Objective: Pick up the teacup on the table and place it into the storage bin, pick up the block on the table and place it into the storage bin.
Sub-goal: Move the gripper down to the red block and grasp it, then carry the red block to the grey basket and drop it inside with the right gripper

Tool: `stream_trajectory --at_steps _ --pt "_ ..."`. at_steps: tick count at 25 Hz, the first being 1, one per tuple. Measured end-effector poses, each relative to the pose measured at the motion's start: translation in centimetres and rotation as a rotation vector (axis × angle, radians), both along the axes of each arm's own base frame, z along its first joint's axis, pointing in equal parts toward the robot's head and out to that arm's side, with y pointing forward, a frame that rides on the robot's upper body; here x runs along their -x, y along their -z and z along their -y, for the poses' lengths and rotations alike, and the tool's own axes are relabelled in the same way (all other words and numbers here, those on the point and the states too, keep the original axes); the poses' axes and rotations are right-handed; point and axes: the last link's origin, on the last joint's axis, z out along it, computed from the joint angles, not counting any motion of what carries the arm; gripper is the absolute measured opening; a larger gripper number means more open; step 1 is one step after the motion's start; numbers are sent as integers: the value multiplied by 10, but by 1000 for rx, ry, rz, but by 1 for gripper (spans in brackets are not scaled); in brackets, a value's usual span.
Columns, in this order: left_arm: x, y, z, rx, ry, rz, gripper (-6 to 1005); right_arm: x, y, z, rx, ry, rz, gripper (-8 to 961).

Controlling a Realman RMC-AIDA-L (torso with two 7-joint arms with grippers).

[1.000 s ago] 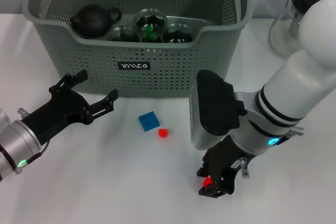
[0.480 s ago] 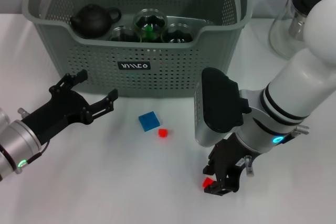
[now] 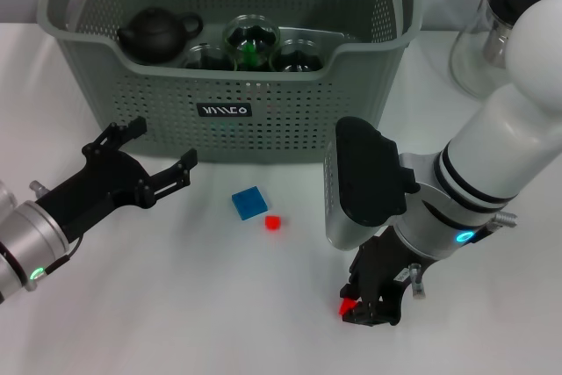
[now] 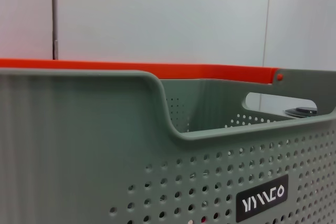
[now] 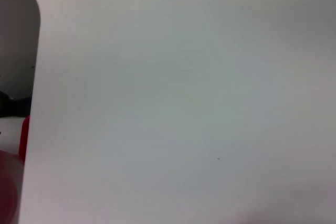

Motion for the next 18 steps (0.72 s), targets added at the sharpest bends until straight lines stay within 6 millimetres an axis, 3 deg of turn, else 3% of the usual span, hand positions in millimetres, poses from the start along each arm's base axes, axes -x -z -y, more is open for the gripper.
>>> stream_trajectory --at_steps 2,5,9,11,18 --pt "0 0 0 0 1 0 948 0 0 0 -1 1 -2 382" --pt "-1 0 -1 -1 3 0 947 1 -1 -1 -4 0 -7 261" --pt "-1 0 -1 -2 3 1 947 6 -8 -3 -20 6 -37 259" --pt "-1 0 -1 -3 1 1 947 15 -20 -9 -53 24 -90 257" --pt "1 -3 -2 -15 -8 4 946 47 -94 -45 -288 100 -321 249"
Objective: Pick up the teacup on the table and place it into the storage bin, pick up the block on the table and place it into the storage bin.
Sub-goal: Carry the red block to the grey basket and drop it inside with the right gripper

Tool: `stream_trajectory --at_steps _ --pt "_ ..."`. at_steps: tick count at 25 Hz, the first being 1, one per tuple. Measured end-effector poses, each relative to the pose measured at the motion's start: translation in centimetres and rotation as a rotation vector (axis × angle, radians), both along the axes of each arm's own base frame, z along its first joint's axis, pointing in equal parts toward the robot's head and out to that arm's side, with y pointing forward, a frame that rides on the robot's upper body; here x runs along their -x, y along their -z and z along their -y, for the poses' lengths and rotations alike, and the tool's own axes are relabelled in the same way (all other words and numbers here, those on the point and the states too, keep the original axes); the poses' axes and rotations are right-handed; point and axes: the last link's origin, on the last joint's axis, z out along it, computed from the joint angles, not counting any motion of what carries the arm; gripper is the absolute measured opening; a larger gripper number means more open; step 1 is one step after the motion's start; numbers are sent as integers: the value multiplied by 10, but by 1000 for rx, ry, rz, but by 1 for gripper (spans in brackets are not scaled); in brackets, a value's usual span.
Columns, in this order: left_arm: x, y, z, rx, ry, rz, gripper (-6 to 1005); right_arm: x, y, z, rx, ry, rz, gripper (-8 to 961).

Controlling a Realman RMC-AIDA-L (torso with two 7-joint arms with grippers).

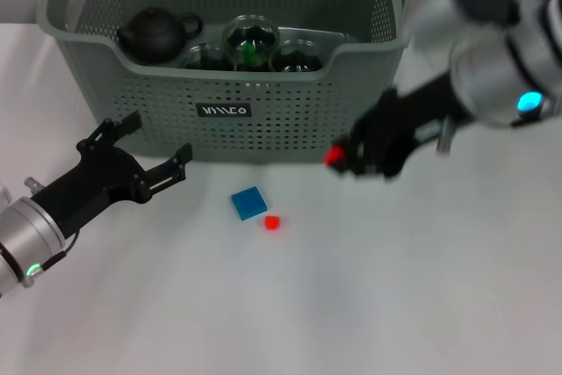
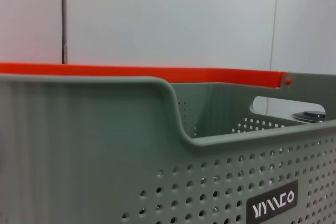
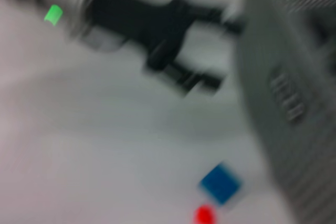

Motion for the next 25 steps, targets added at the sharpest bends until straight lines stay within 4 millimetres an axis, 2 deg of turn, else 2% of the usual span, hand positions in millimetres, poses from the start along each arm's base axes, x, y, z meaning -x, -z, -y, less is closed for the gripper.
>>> stream_trajectory --at_steps 6,10,13,19,25 --pt "-2 0 -2 0 7 -1 945 39 -38 -25 -181 -18 -125 248" --pt "-2 0 -3 0 8 -1 945 60 -46 -46 -284 1 -205 247" --pt "-3 0 -3 0 9 -1 945 65 -36 -64 -338 30 -238 247" --pt "-4 0 -4 0 12 0 944 57 -9 -97 -366 102 -174 246" --pt "-3 0 -3 0 9 0 943 61 14 -101 -329 66 -88 245"
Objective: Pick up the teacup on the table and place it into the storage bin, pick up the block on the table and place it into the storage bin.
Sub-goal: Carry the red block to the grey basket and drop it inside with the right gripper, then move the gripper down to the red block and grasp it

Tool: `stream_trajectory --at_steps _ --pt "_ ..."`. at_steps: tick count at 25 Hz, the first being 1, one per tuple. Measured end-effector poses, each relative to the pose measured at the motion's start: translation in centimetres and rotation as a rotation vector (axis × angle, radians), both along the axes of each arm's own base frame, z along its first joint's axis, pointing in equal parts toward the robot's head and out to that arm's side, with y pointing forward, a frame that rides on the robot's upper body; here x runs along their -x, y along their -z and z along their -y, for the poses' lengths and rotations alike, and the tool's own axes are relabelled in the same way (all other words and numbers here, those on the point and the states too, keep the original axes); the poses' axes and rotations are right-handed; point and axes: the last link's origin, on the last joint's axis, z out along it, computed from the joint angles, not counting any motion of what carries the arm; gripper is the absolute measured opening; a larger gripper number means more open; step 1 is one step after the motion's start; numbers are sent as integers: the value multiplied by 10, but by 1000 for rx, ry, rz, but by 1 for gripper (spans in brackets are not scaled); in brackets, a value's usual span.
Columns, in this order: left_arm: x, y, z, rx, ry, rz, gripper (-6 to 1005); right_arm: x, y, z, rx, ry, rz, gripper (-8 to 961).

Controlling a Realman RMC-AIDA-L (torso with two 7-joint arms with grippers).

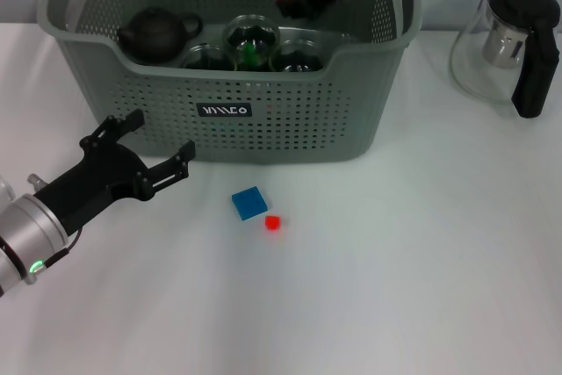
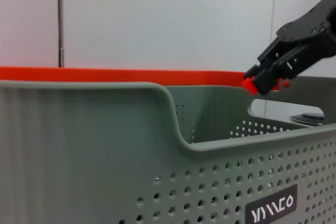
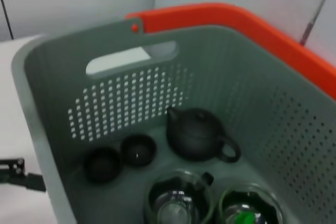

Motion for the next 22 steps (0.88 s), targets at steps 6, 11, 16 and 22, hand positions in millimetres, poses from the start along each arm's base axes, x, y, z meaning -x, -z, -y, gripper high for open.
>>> stream_trajectory --at_steps 6,11,16,22 --pt "1 0 1 0 -4 0 943 8 -2 1 -34 -36 35 333" --pt "1 -1 2 -6 -7 6 942 18 -31 22 -5 -72 -14 510" --pt "1 -1 2 -7 -7 6 942 6 -52 77 202 -94 -26 680" --pt "2 -1 2 -8 -11 5 941 -41 -42 110 371 18 102 834"
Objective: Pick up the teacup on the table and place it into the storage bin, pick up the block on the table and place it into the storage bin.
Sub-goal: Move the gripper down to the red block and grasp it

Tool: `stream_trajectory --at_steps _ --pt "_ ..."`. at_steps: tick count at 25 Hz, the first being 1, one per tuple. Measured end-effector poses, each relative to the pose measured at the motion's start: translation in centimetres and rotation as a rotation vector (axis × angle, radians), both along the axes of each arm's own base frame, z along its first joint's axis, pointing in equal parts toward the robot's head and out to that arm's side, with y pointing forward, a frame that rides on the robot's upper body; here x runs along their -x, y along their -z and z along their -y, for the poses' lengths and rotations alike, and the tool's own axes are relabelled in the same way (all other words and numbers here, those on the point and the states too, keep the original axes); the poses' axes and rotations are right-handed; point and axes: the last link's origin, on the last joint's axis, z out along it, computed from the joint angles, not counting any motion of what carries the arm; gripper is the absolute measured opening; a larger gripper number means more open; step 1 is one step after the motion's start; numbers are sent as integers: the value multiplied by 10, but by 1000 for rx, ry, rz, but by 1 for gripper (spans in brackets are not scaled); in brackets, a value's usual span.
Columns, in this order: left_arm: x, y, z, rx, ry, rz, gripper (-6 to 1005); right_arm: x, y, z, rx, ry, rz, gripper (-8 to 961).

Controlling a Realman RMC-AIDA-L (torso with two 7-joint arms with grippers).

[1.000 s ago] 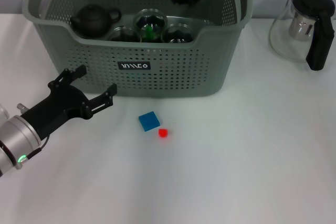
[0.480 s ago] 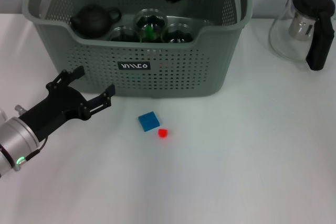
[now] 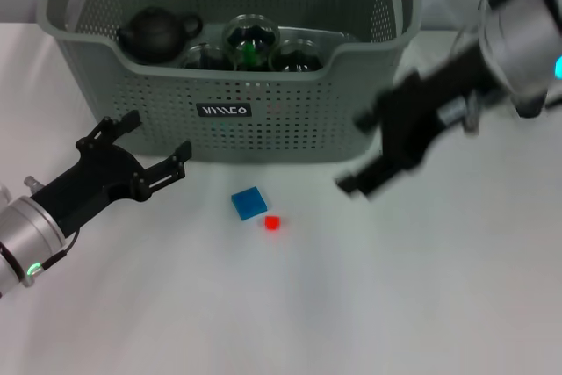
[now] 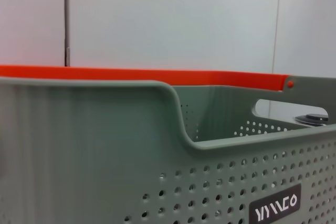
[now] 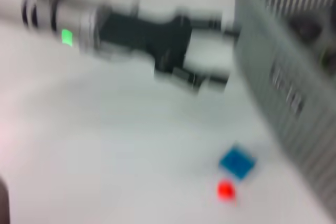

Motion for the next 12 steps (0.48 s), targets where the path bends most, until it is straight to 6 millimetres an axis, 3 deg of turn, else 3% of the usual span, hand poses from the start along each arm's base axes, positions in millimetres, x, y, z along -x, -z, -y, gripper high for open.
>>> stream_trajectory --at_steps 2,3,6,12 --pt "0 0 0 0 -2 -1 941 -22 21 4 37 28 91 880" --pt "1 0 0 0 -3 -1 941 -22 21 4 37 28 91 900" --pt "1 0 0 0 -3 -2 940 -33 48 6 70 -1 137 938" --pt "0 2 1 3 -5 3 940 -27 88 7 48 -94 140 928"
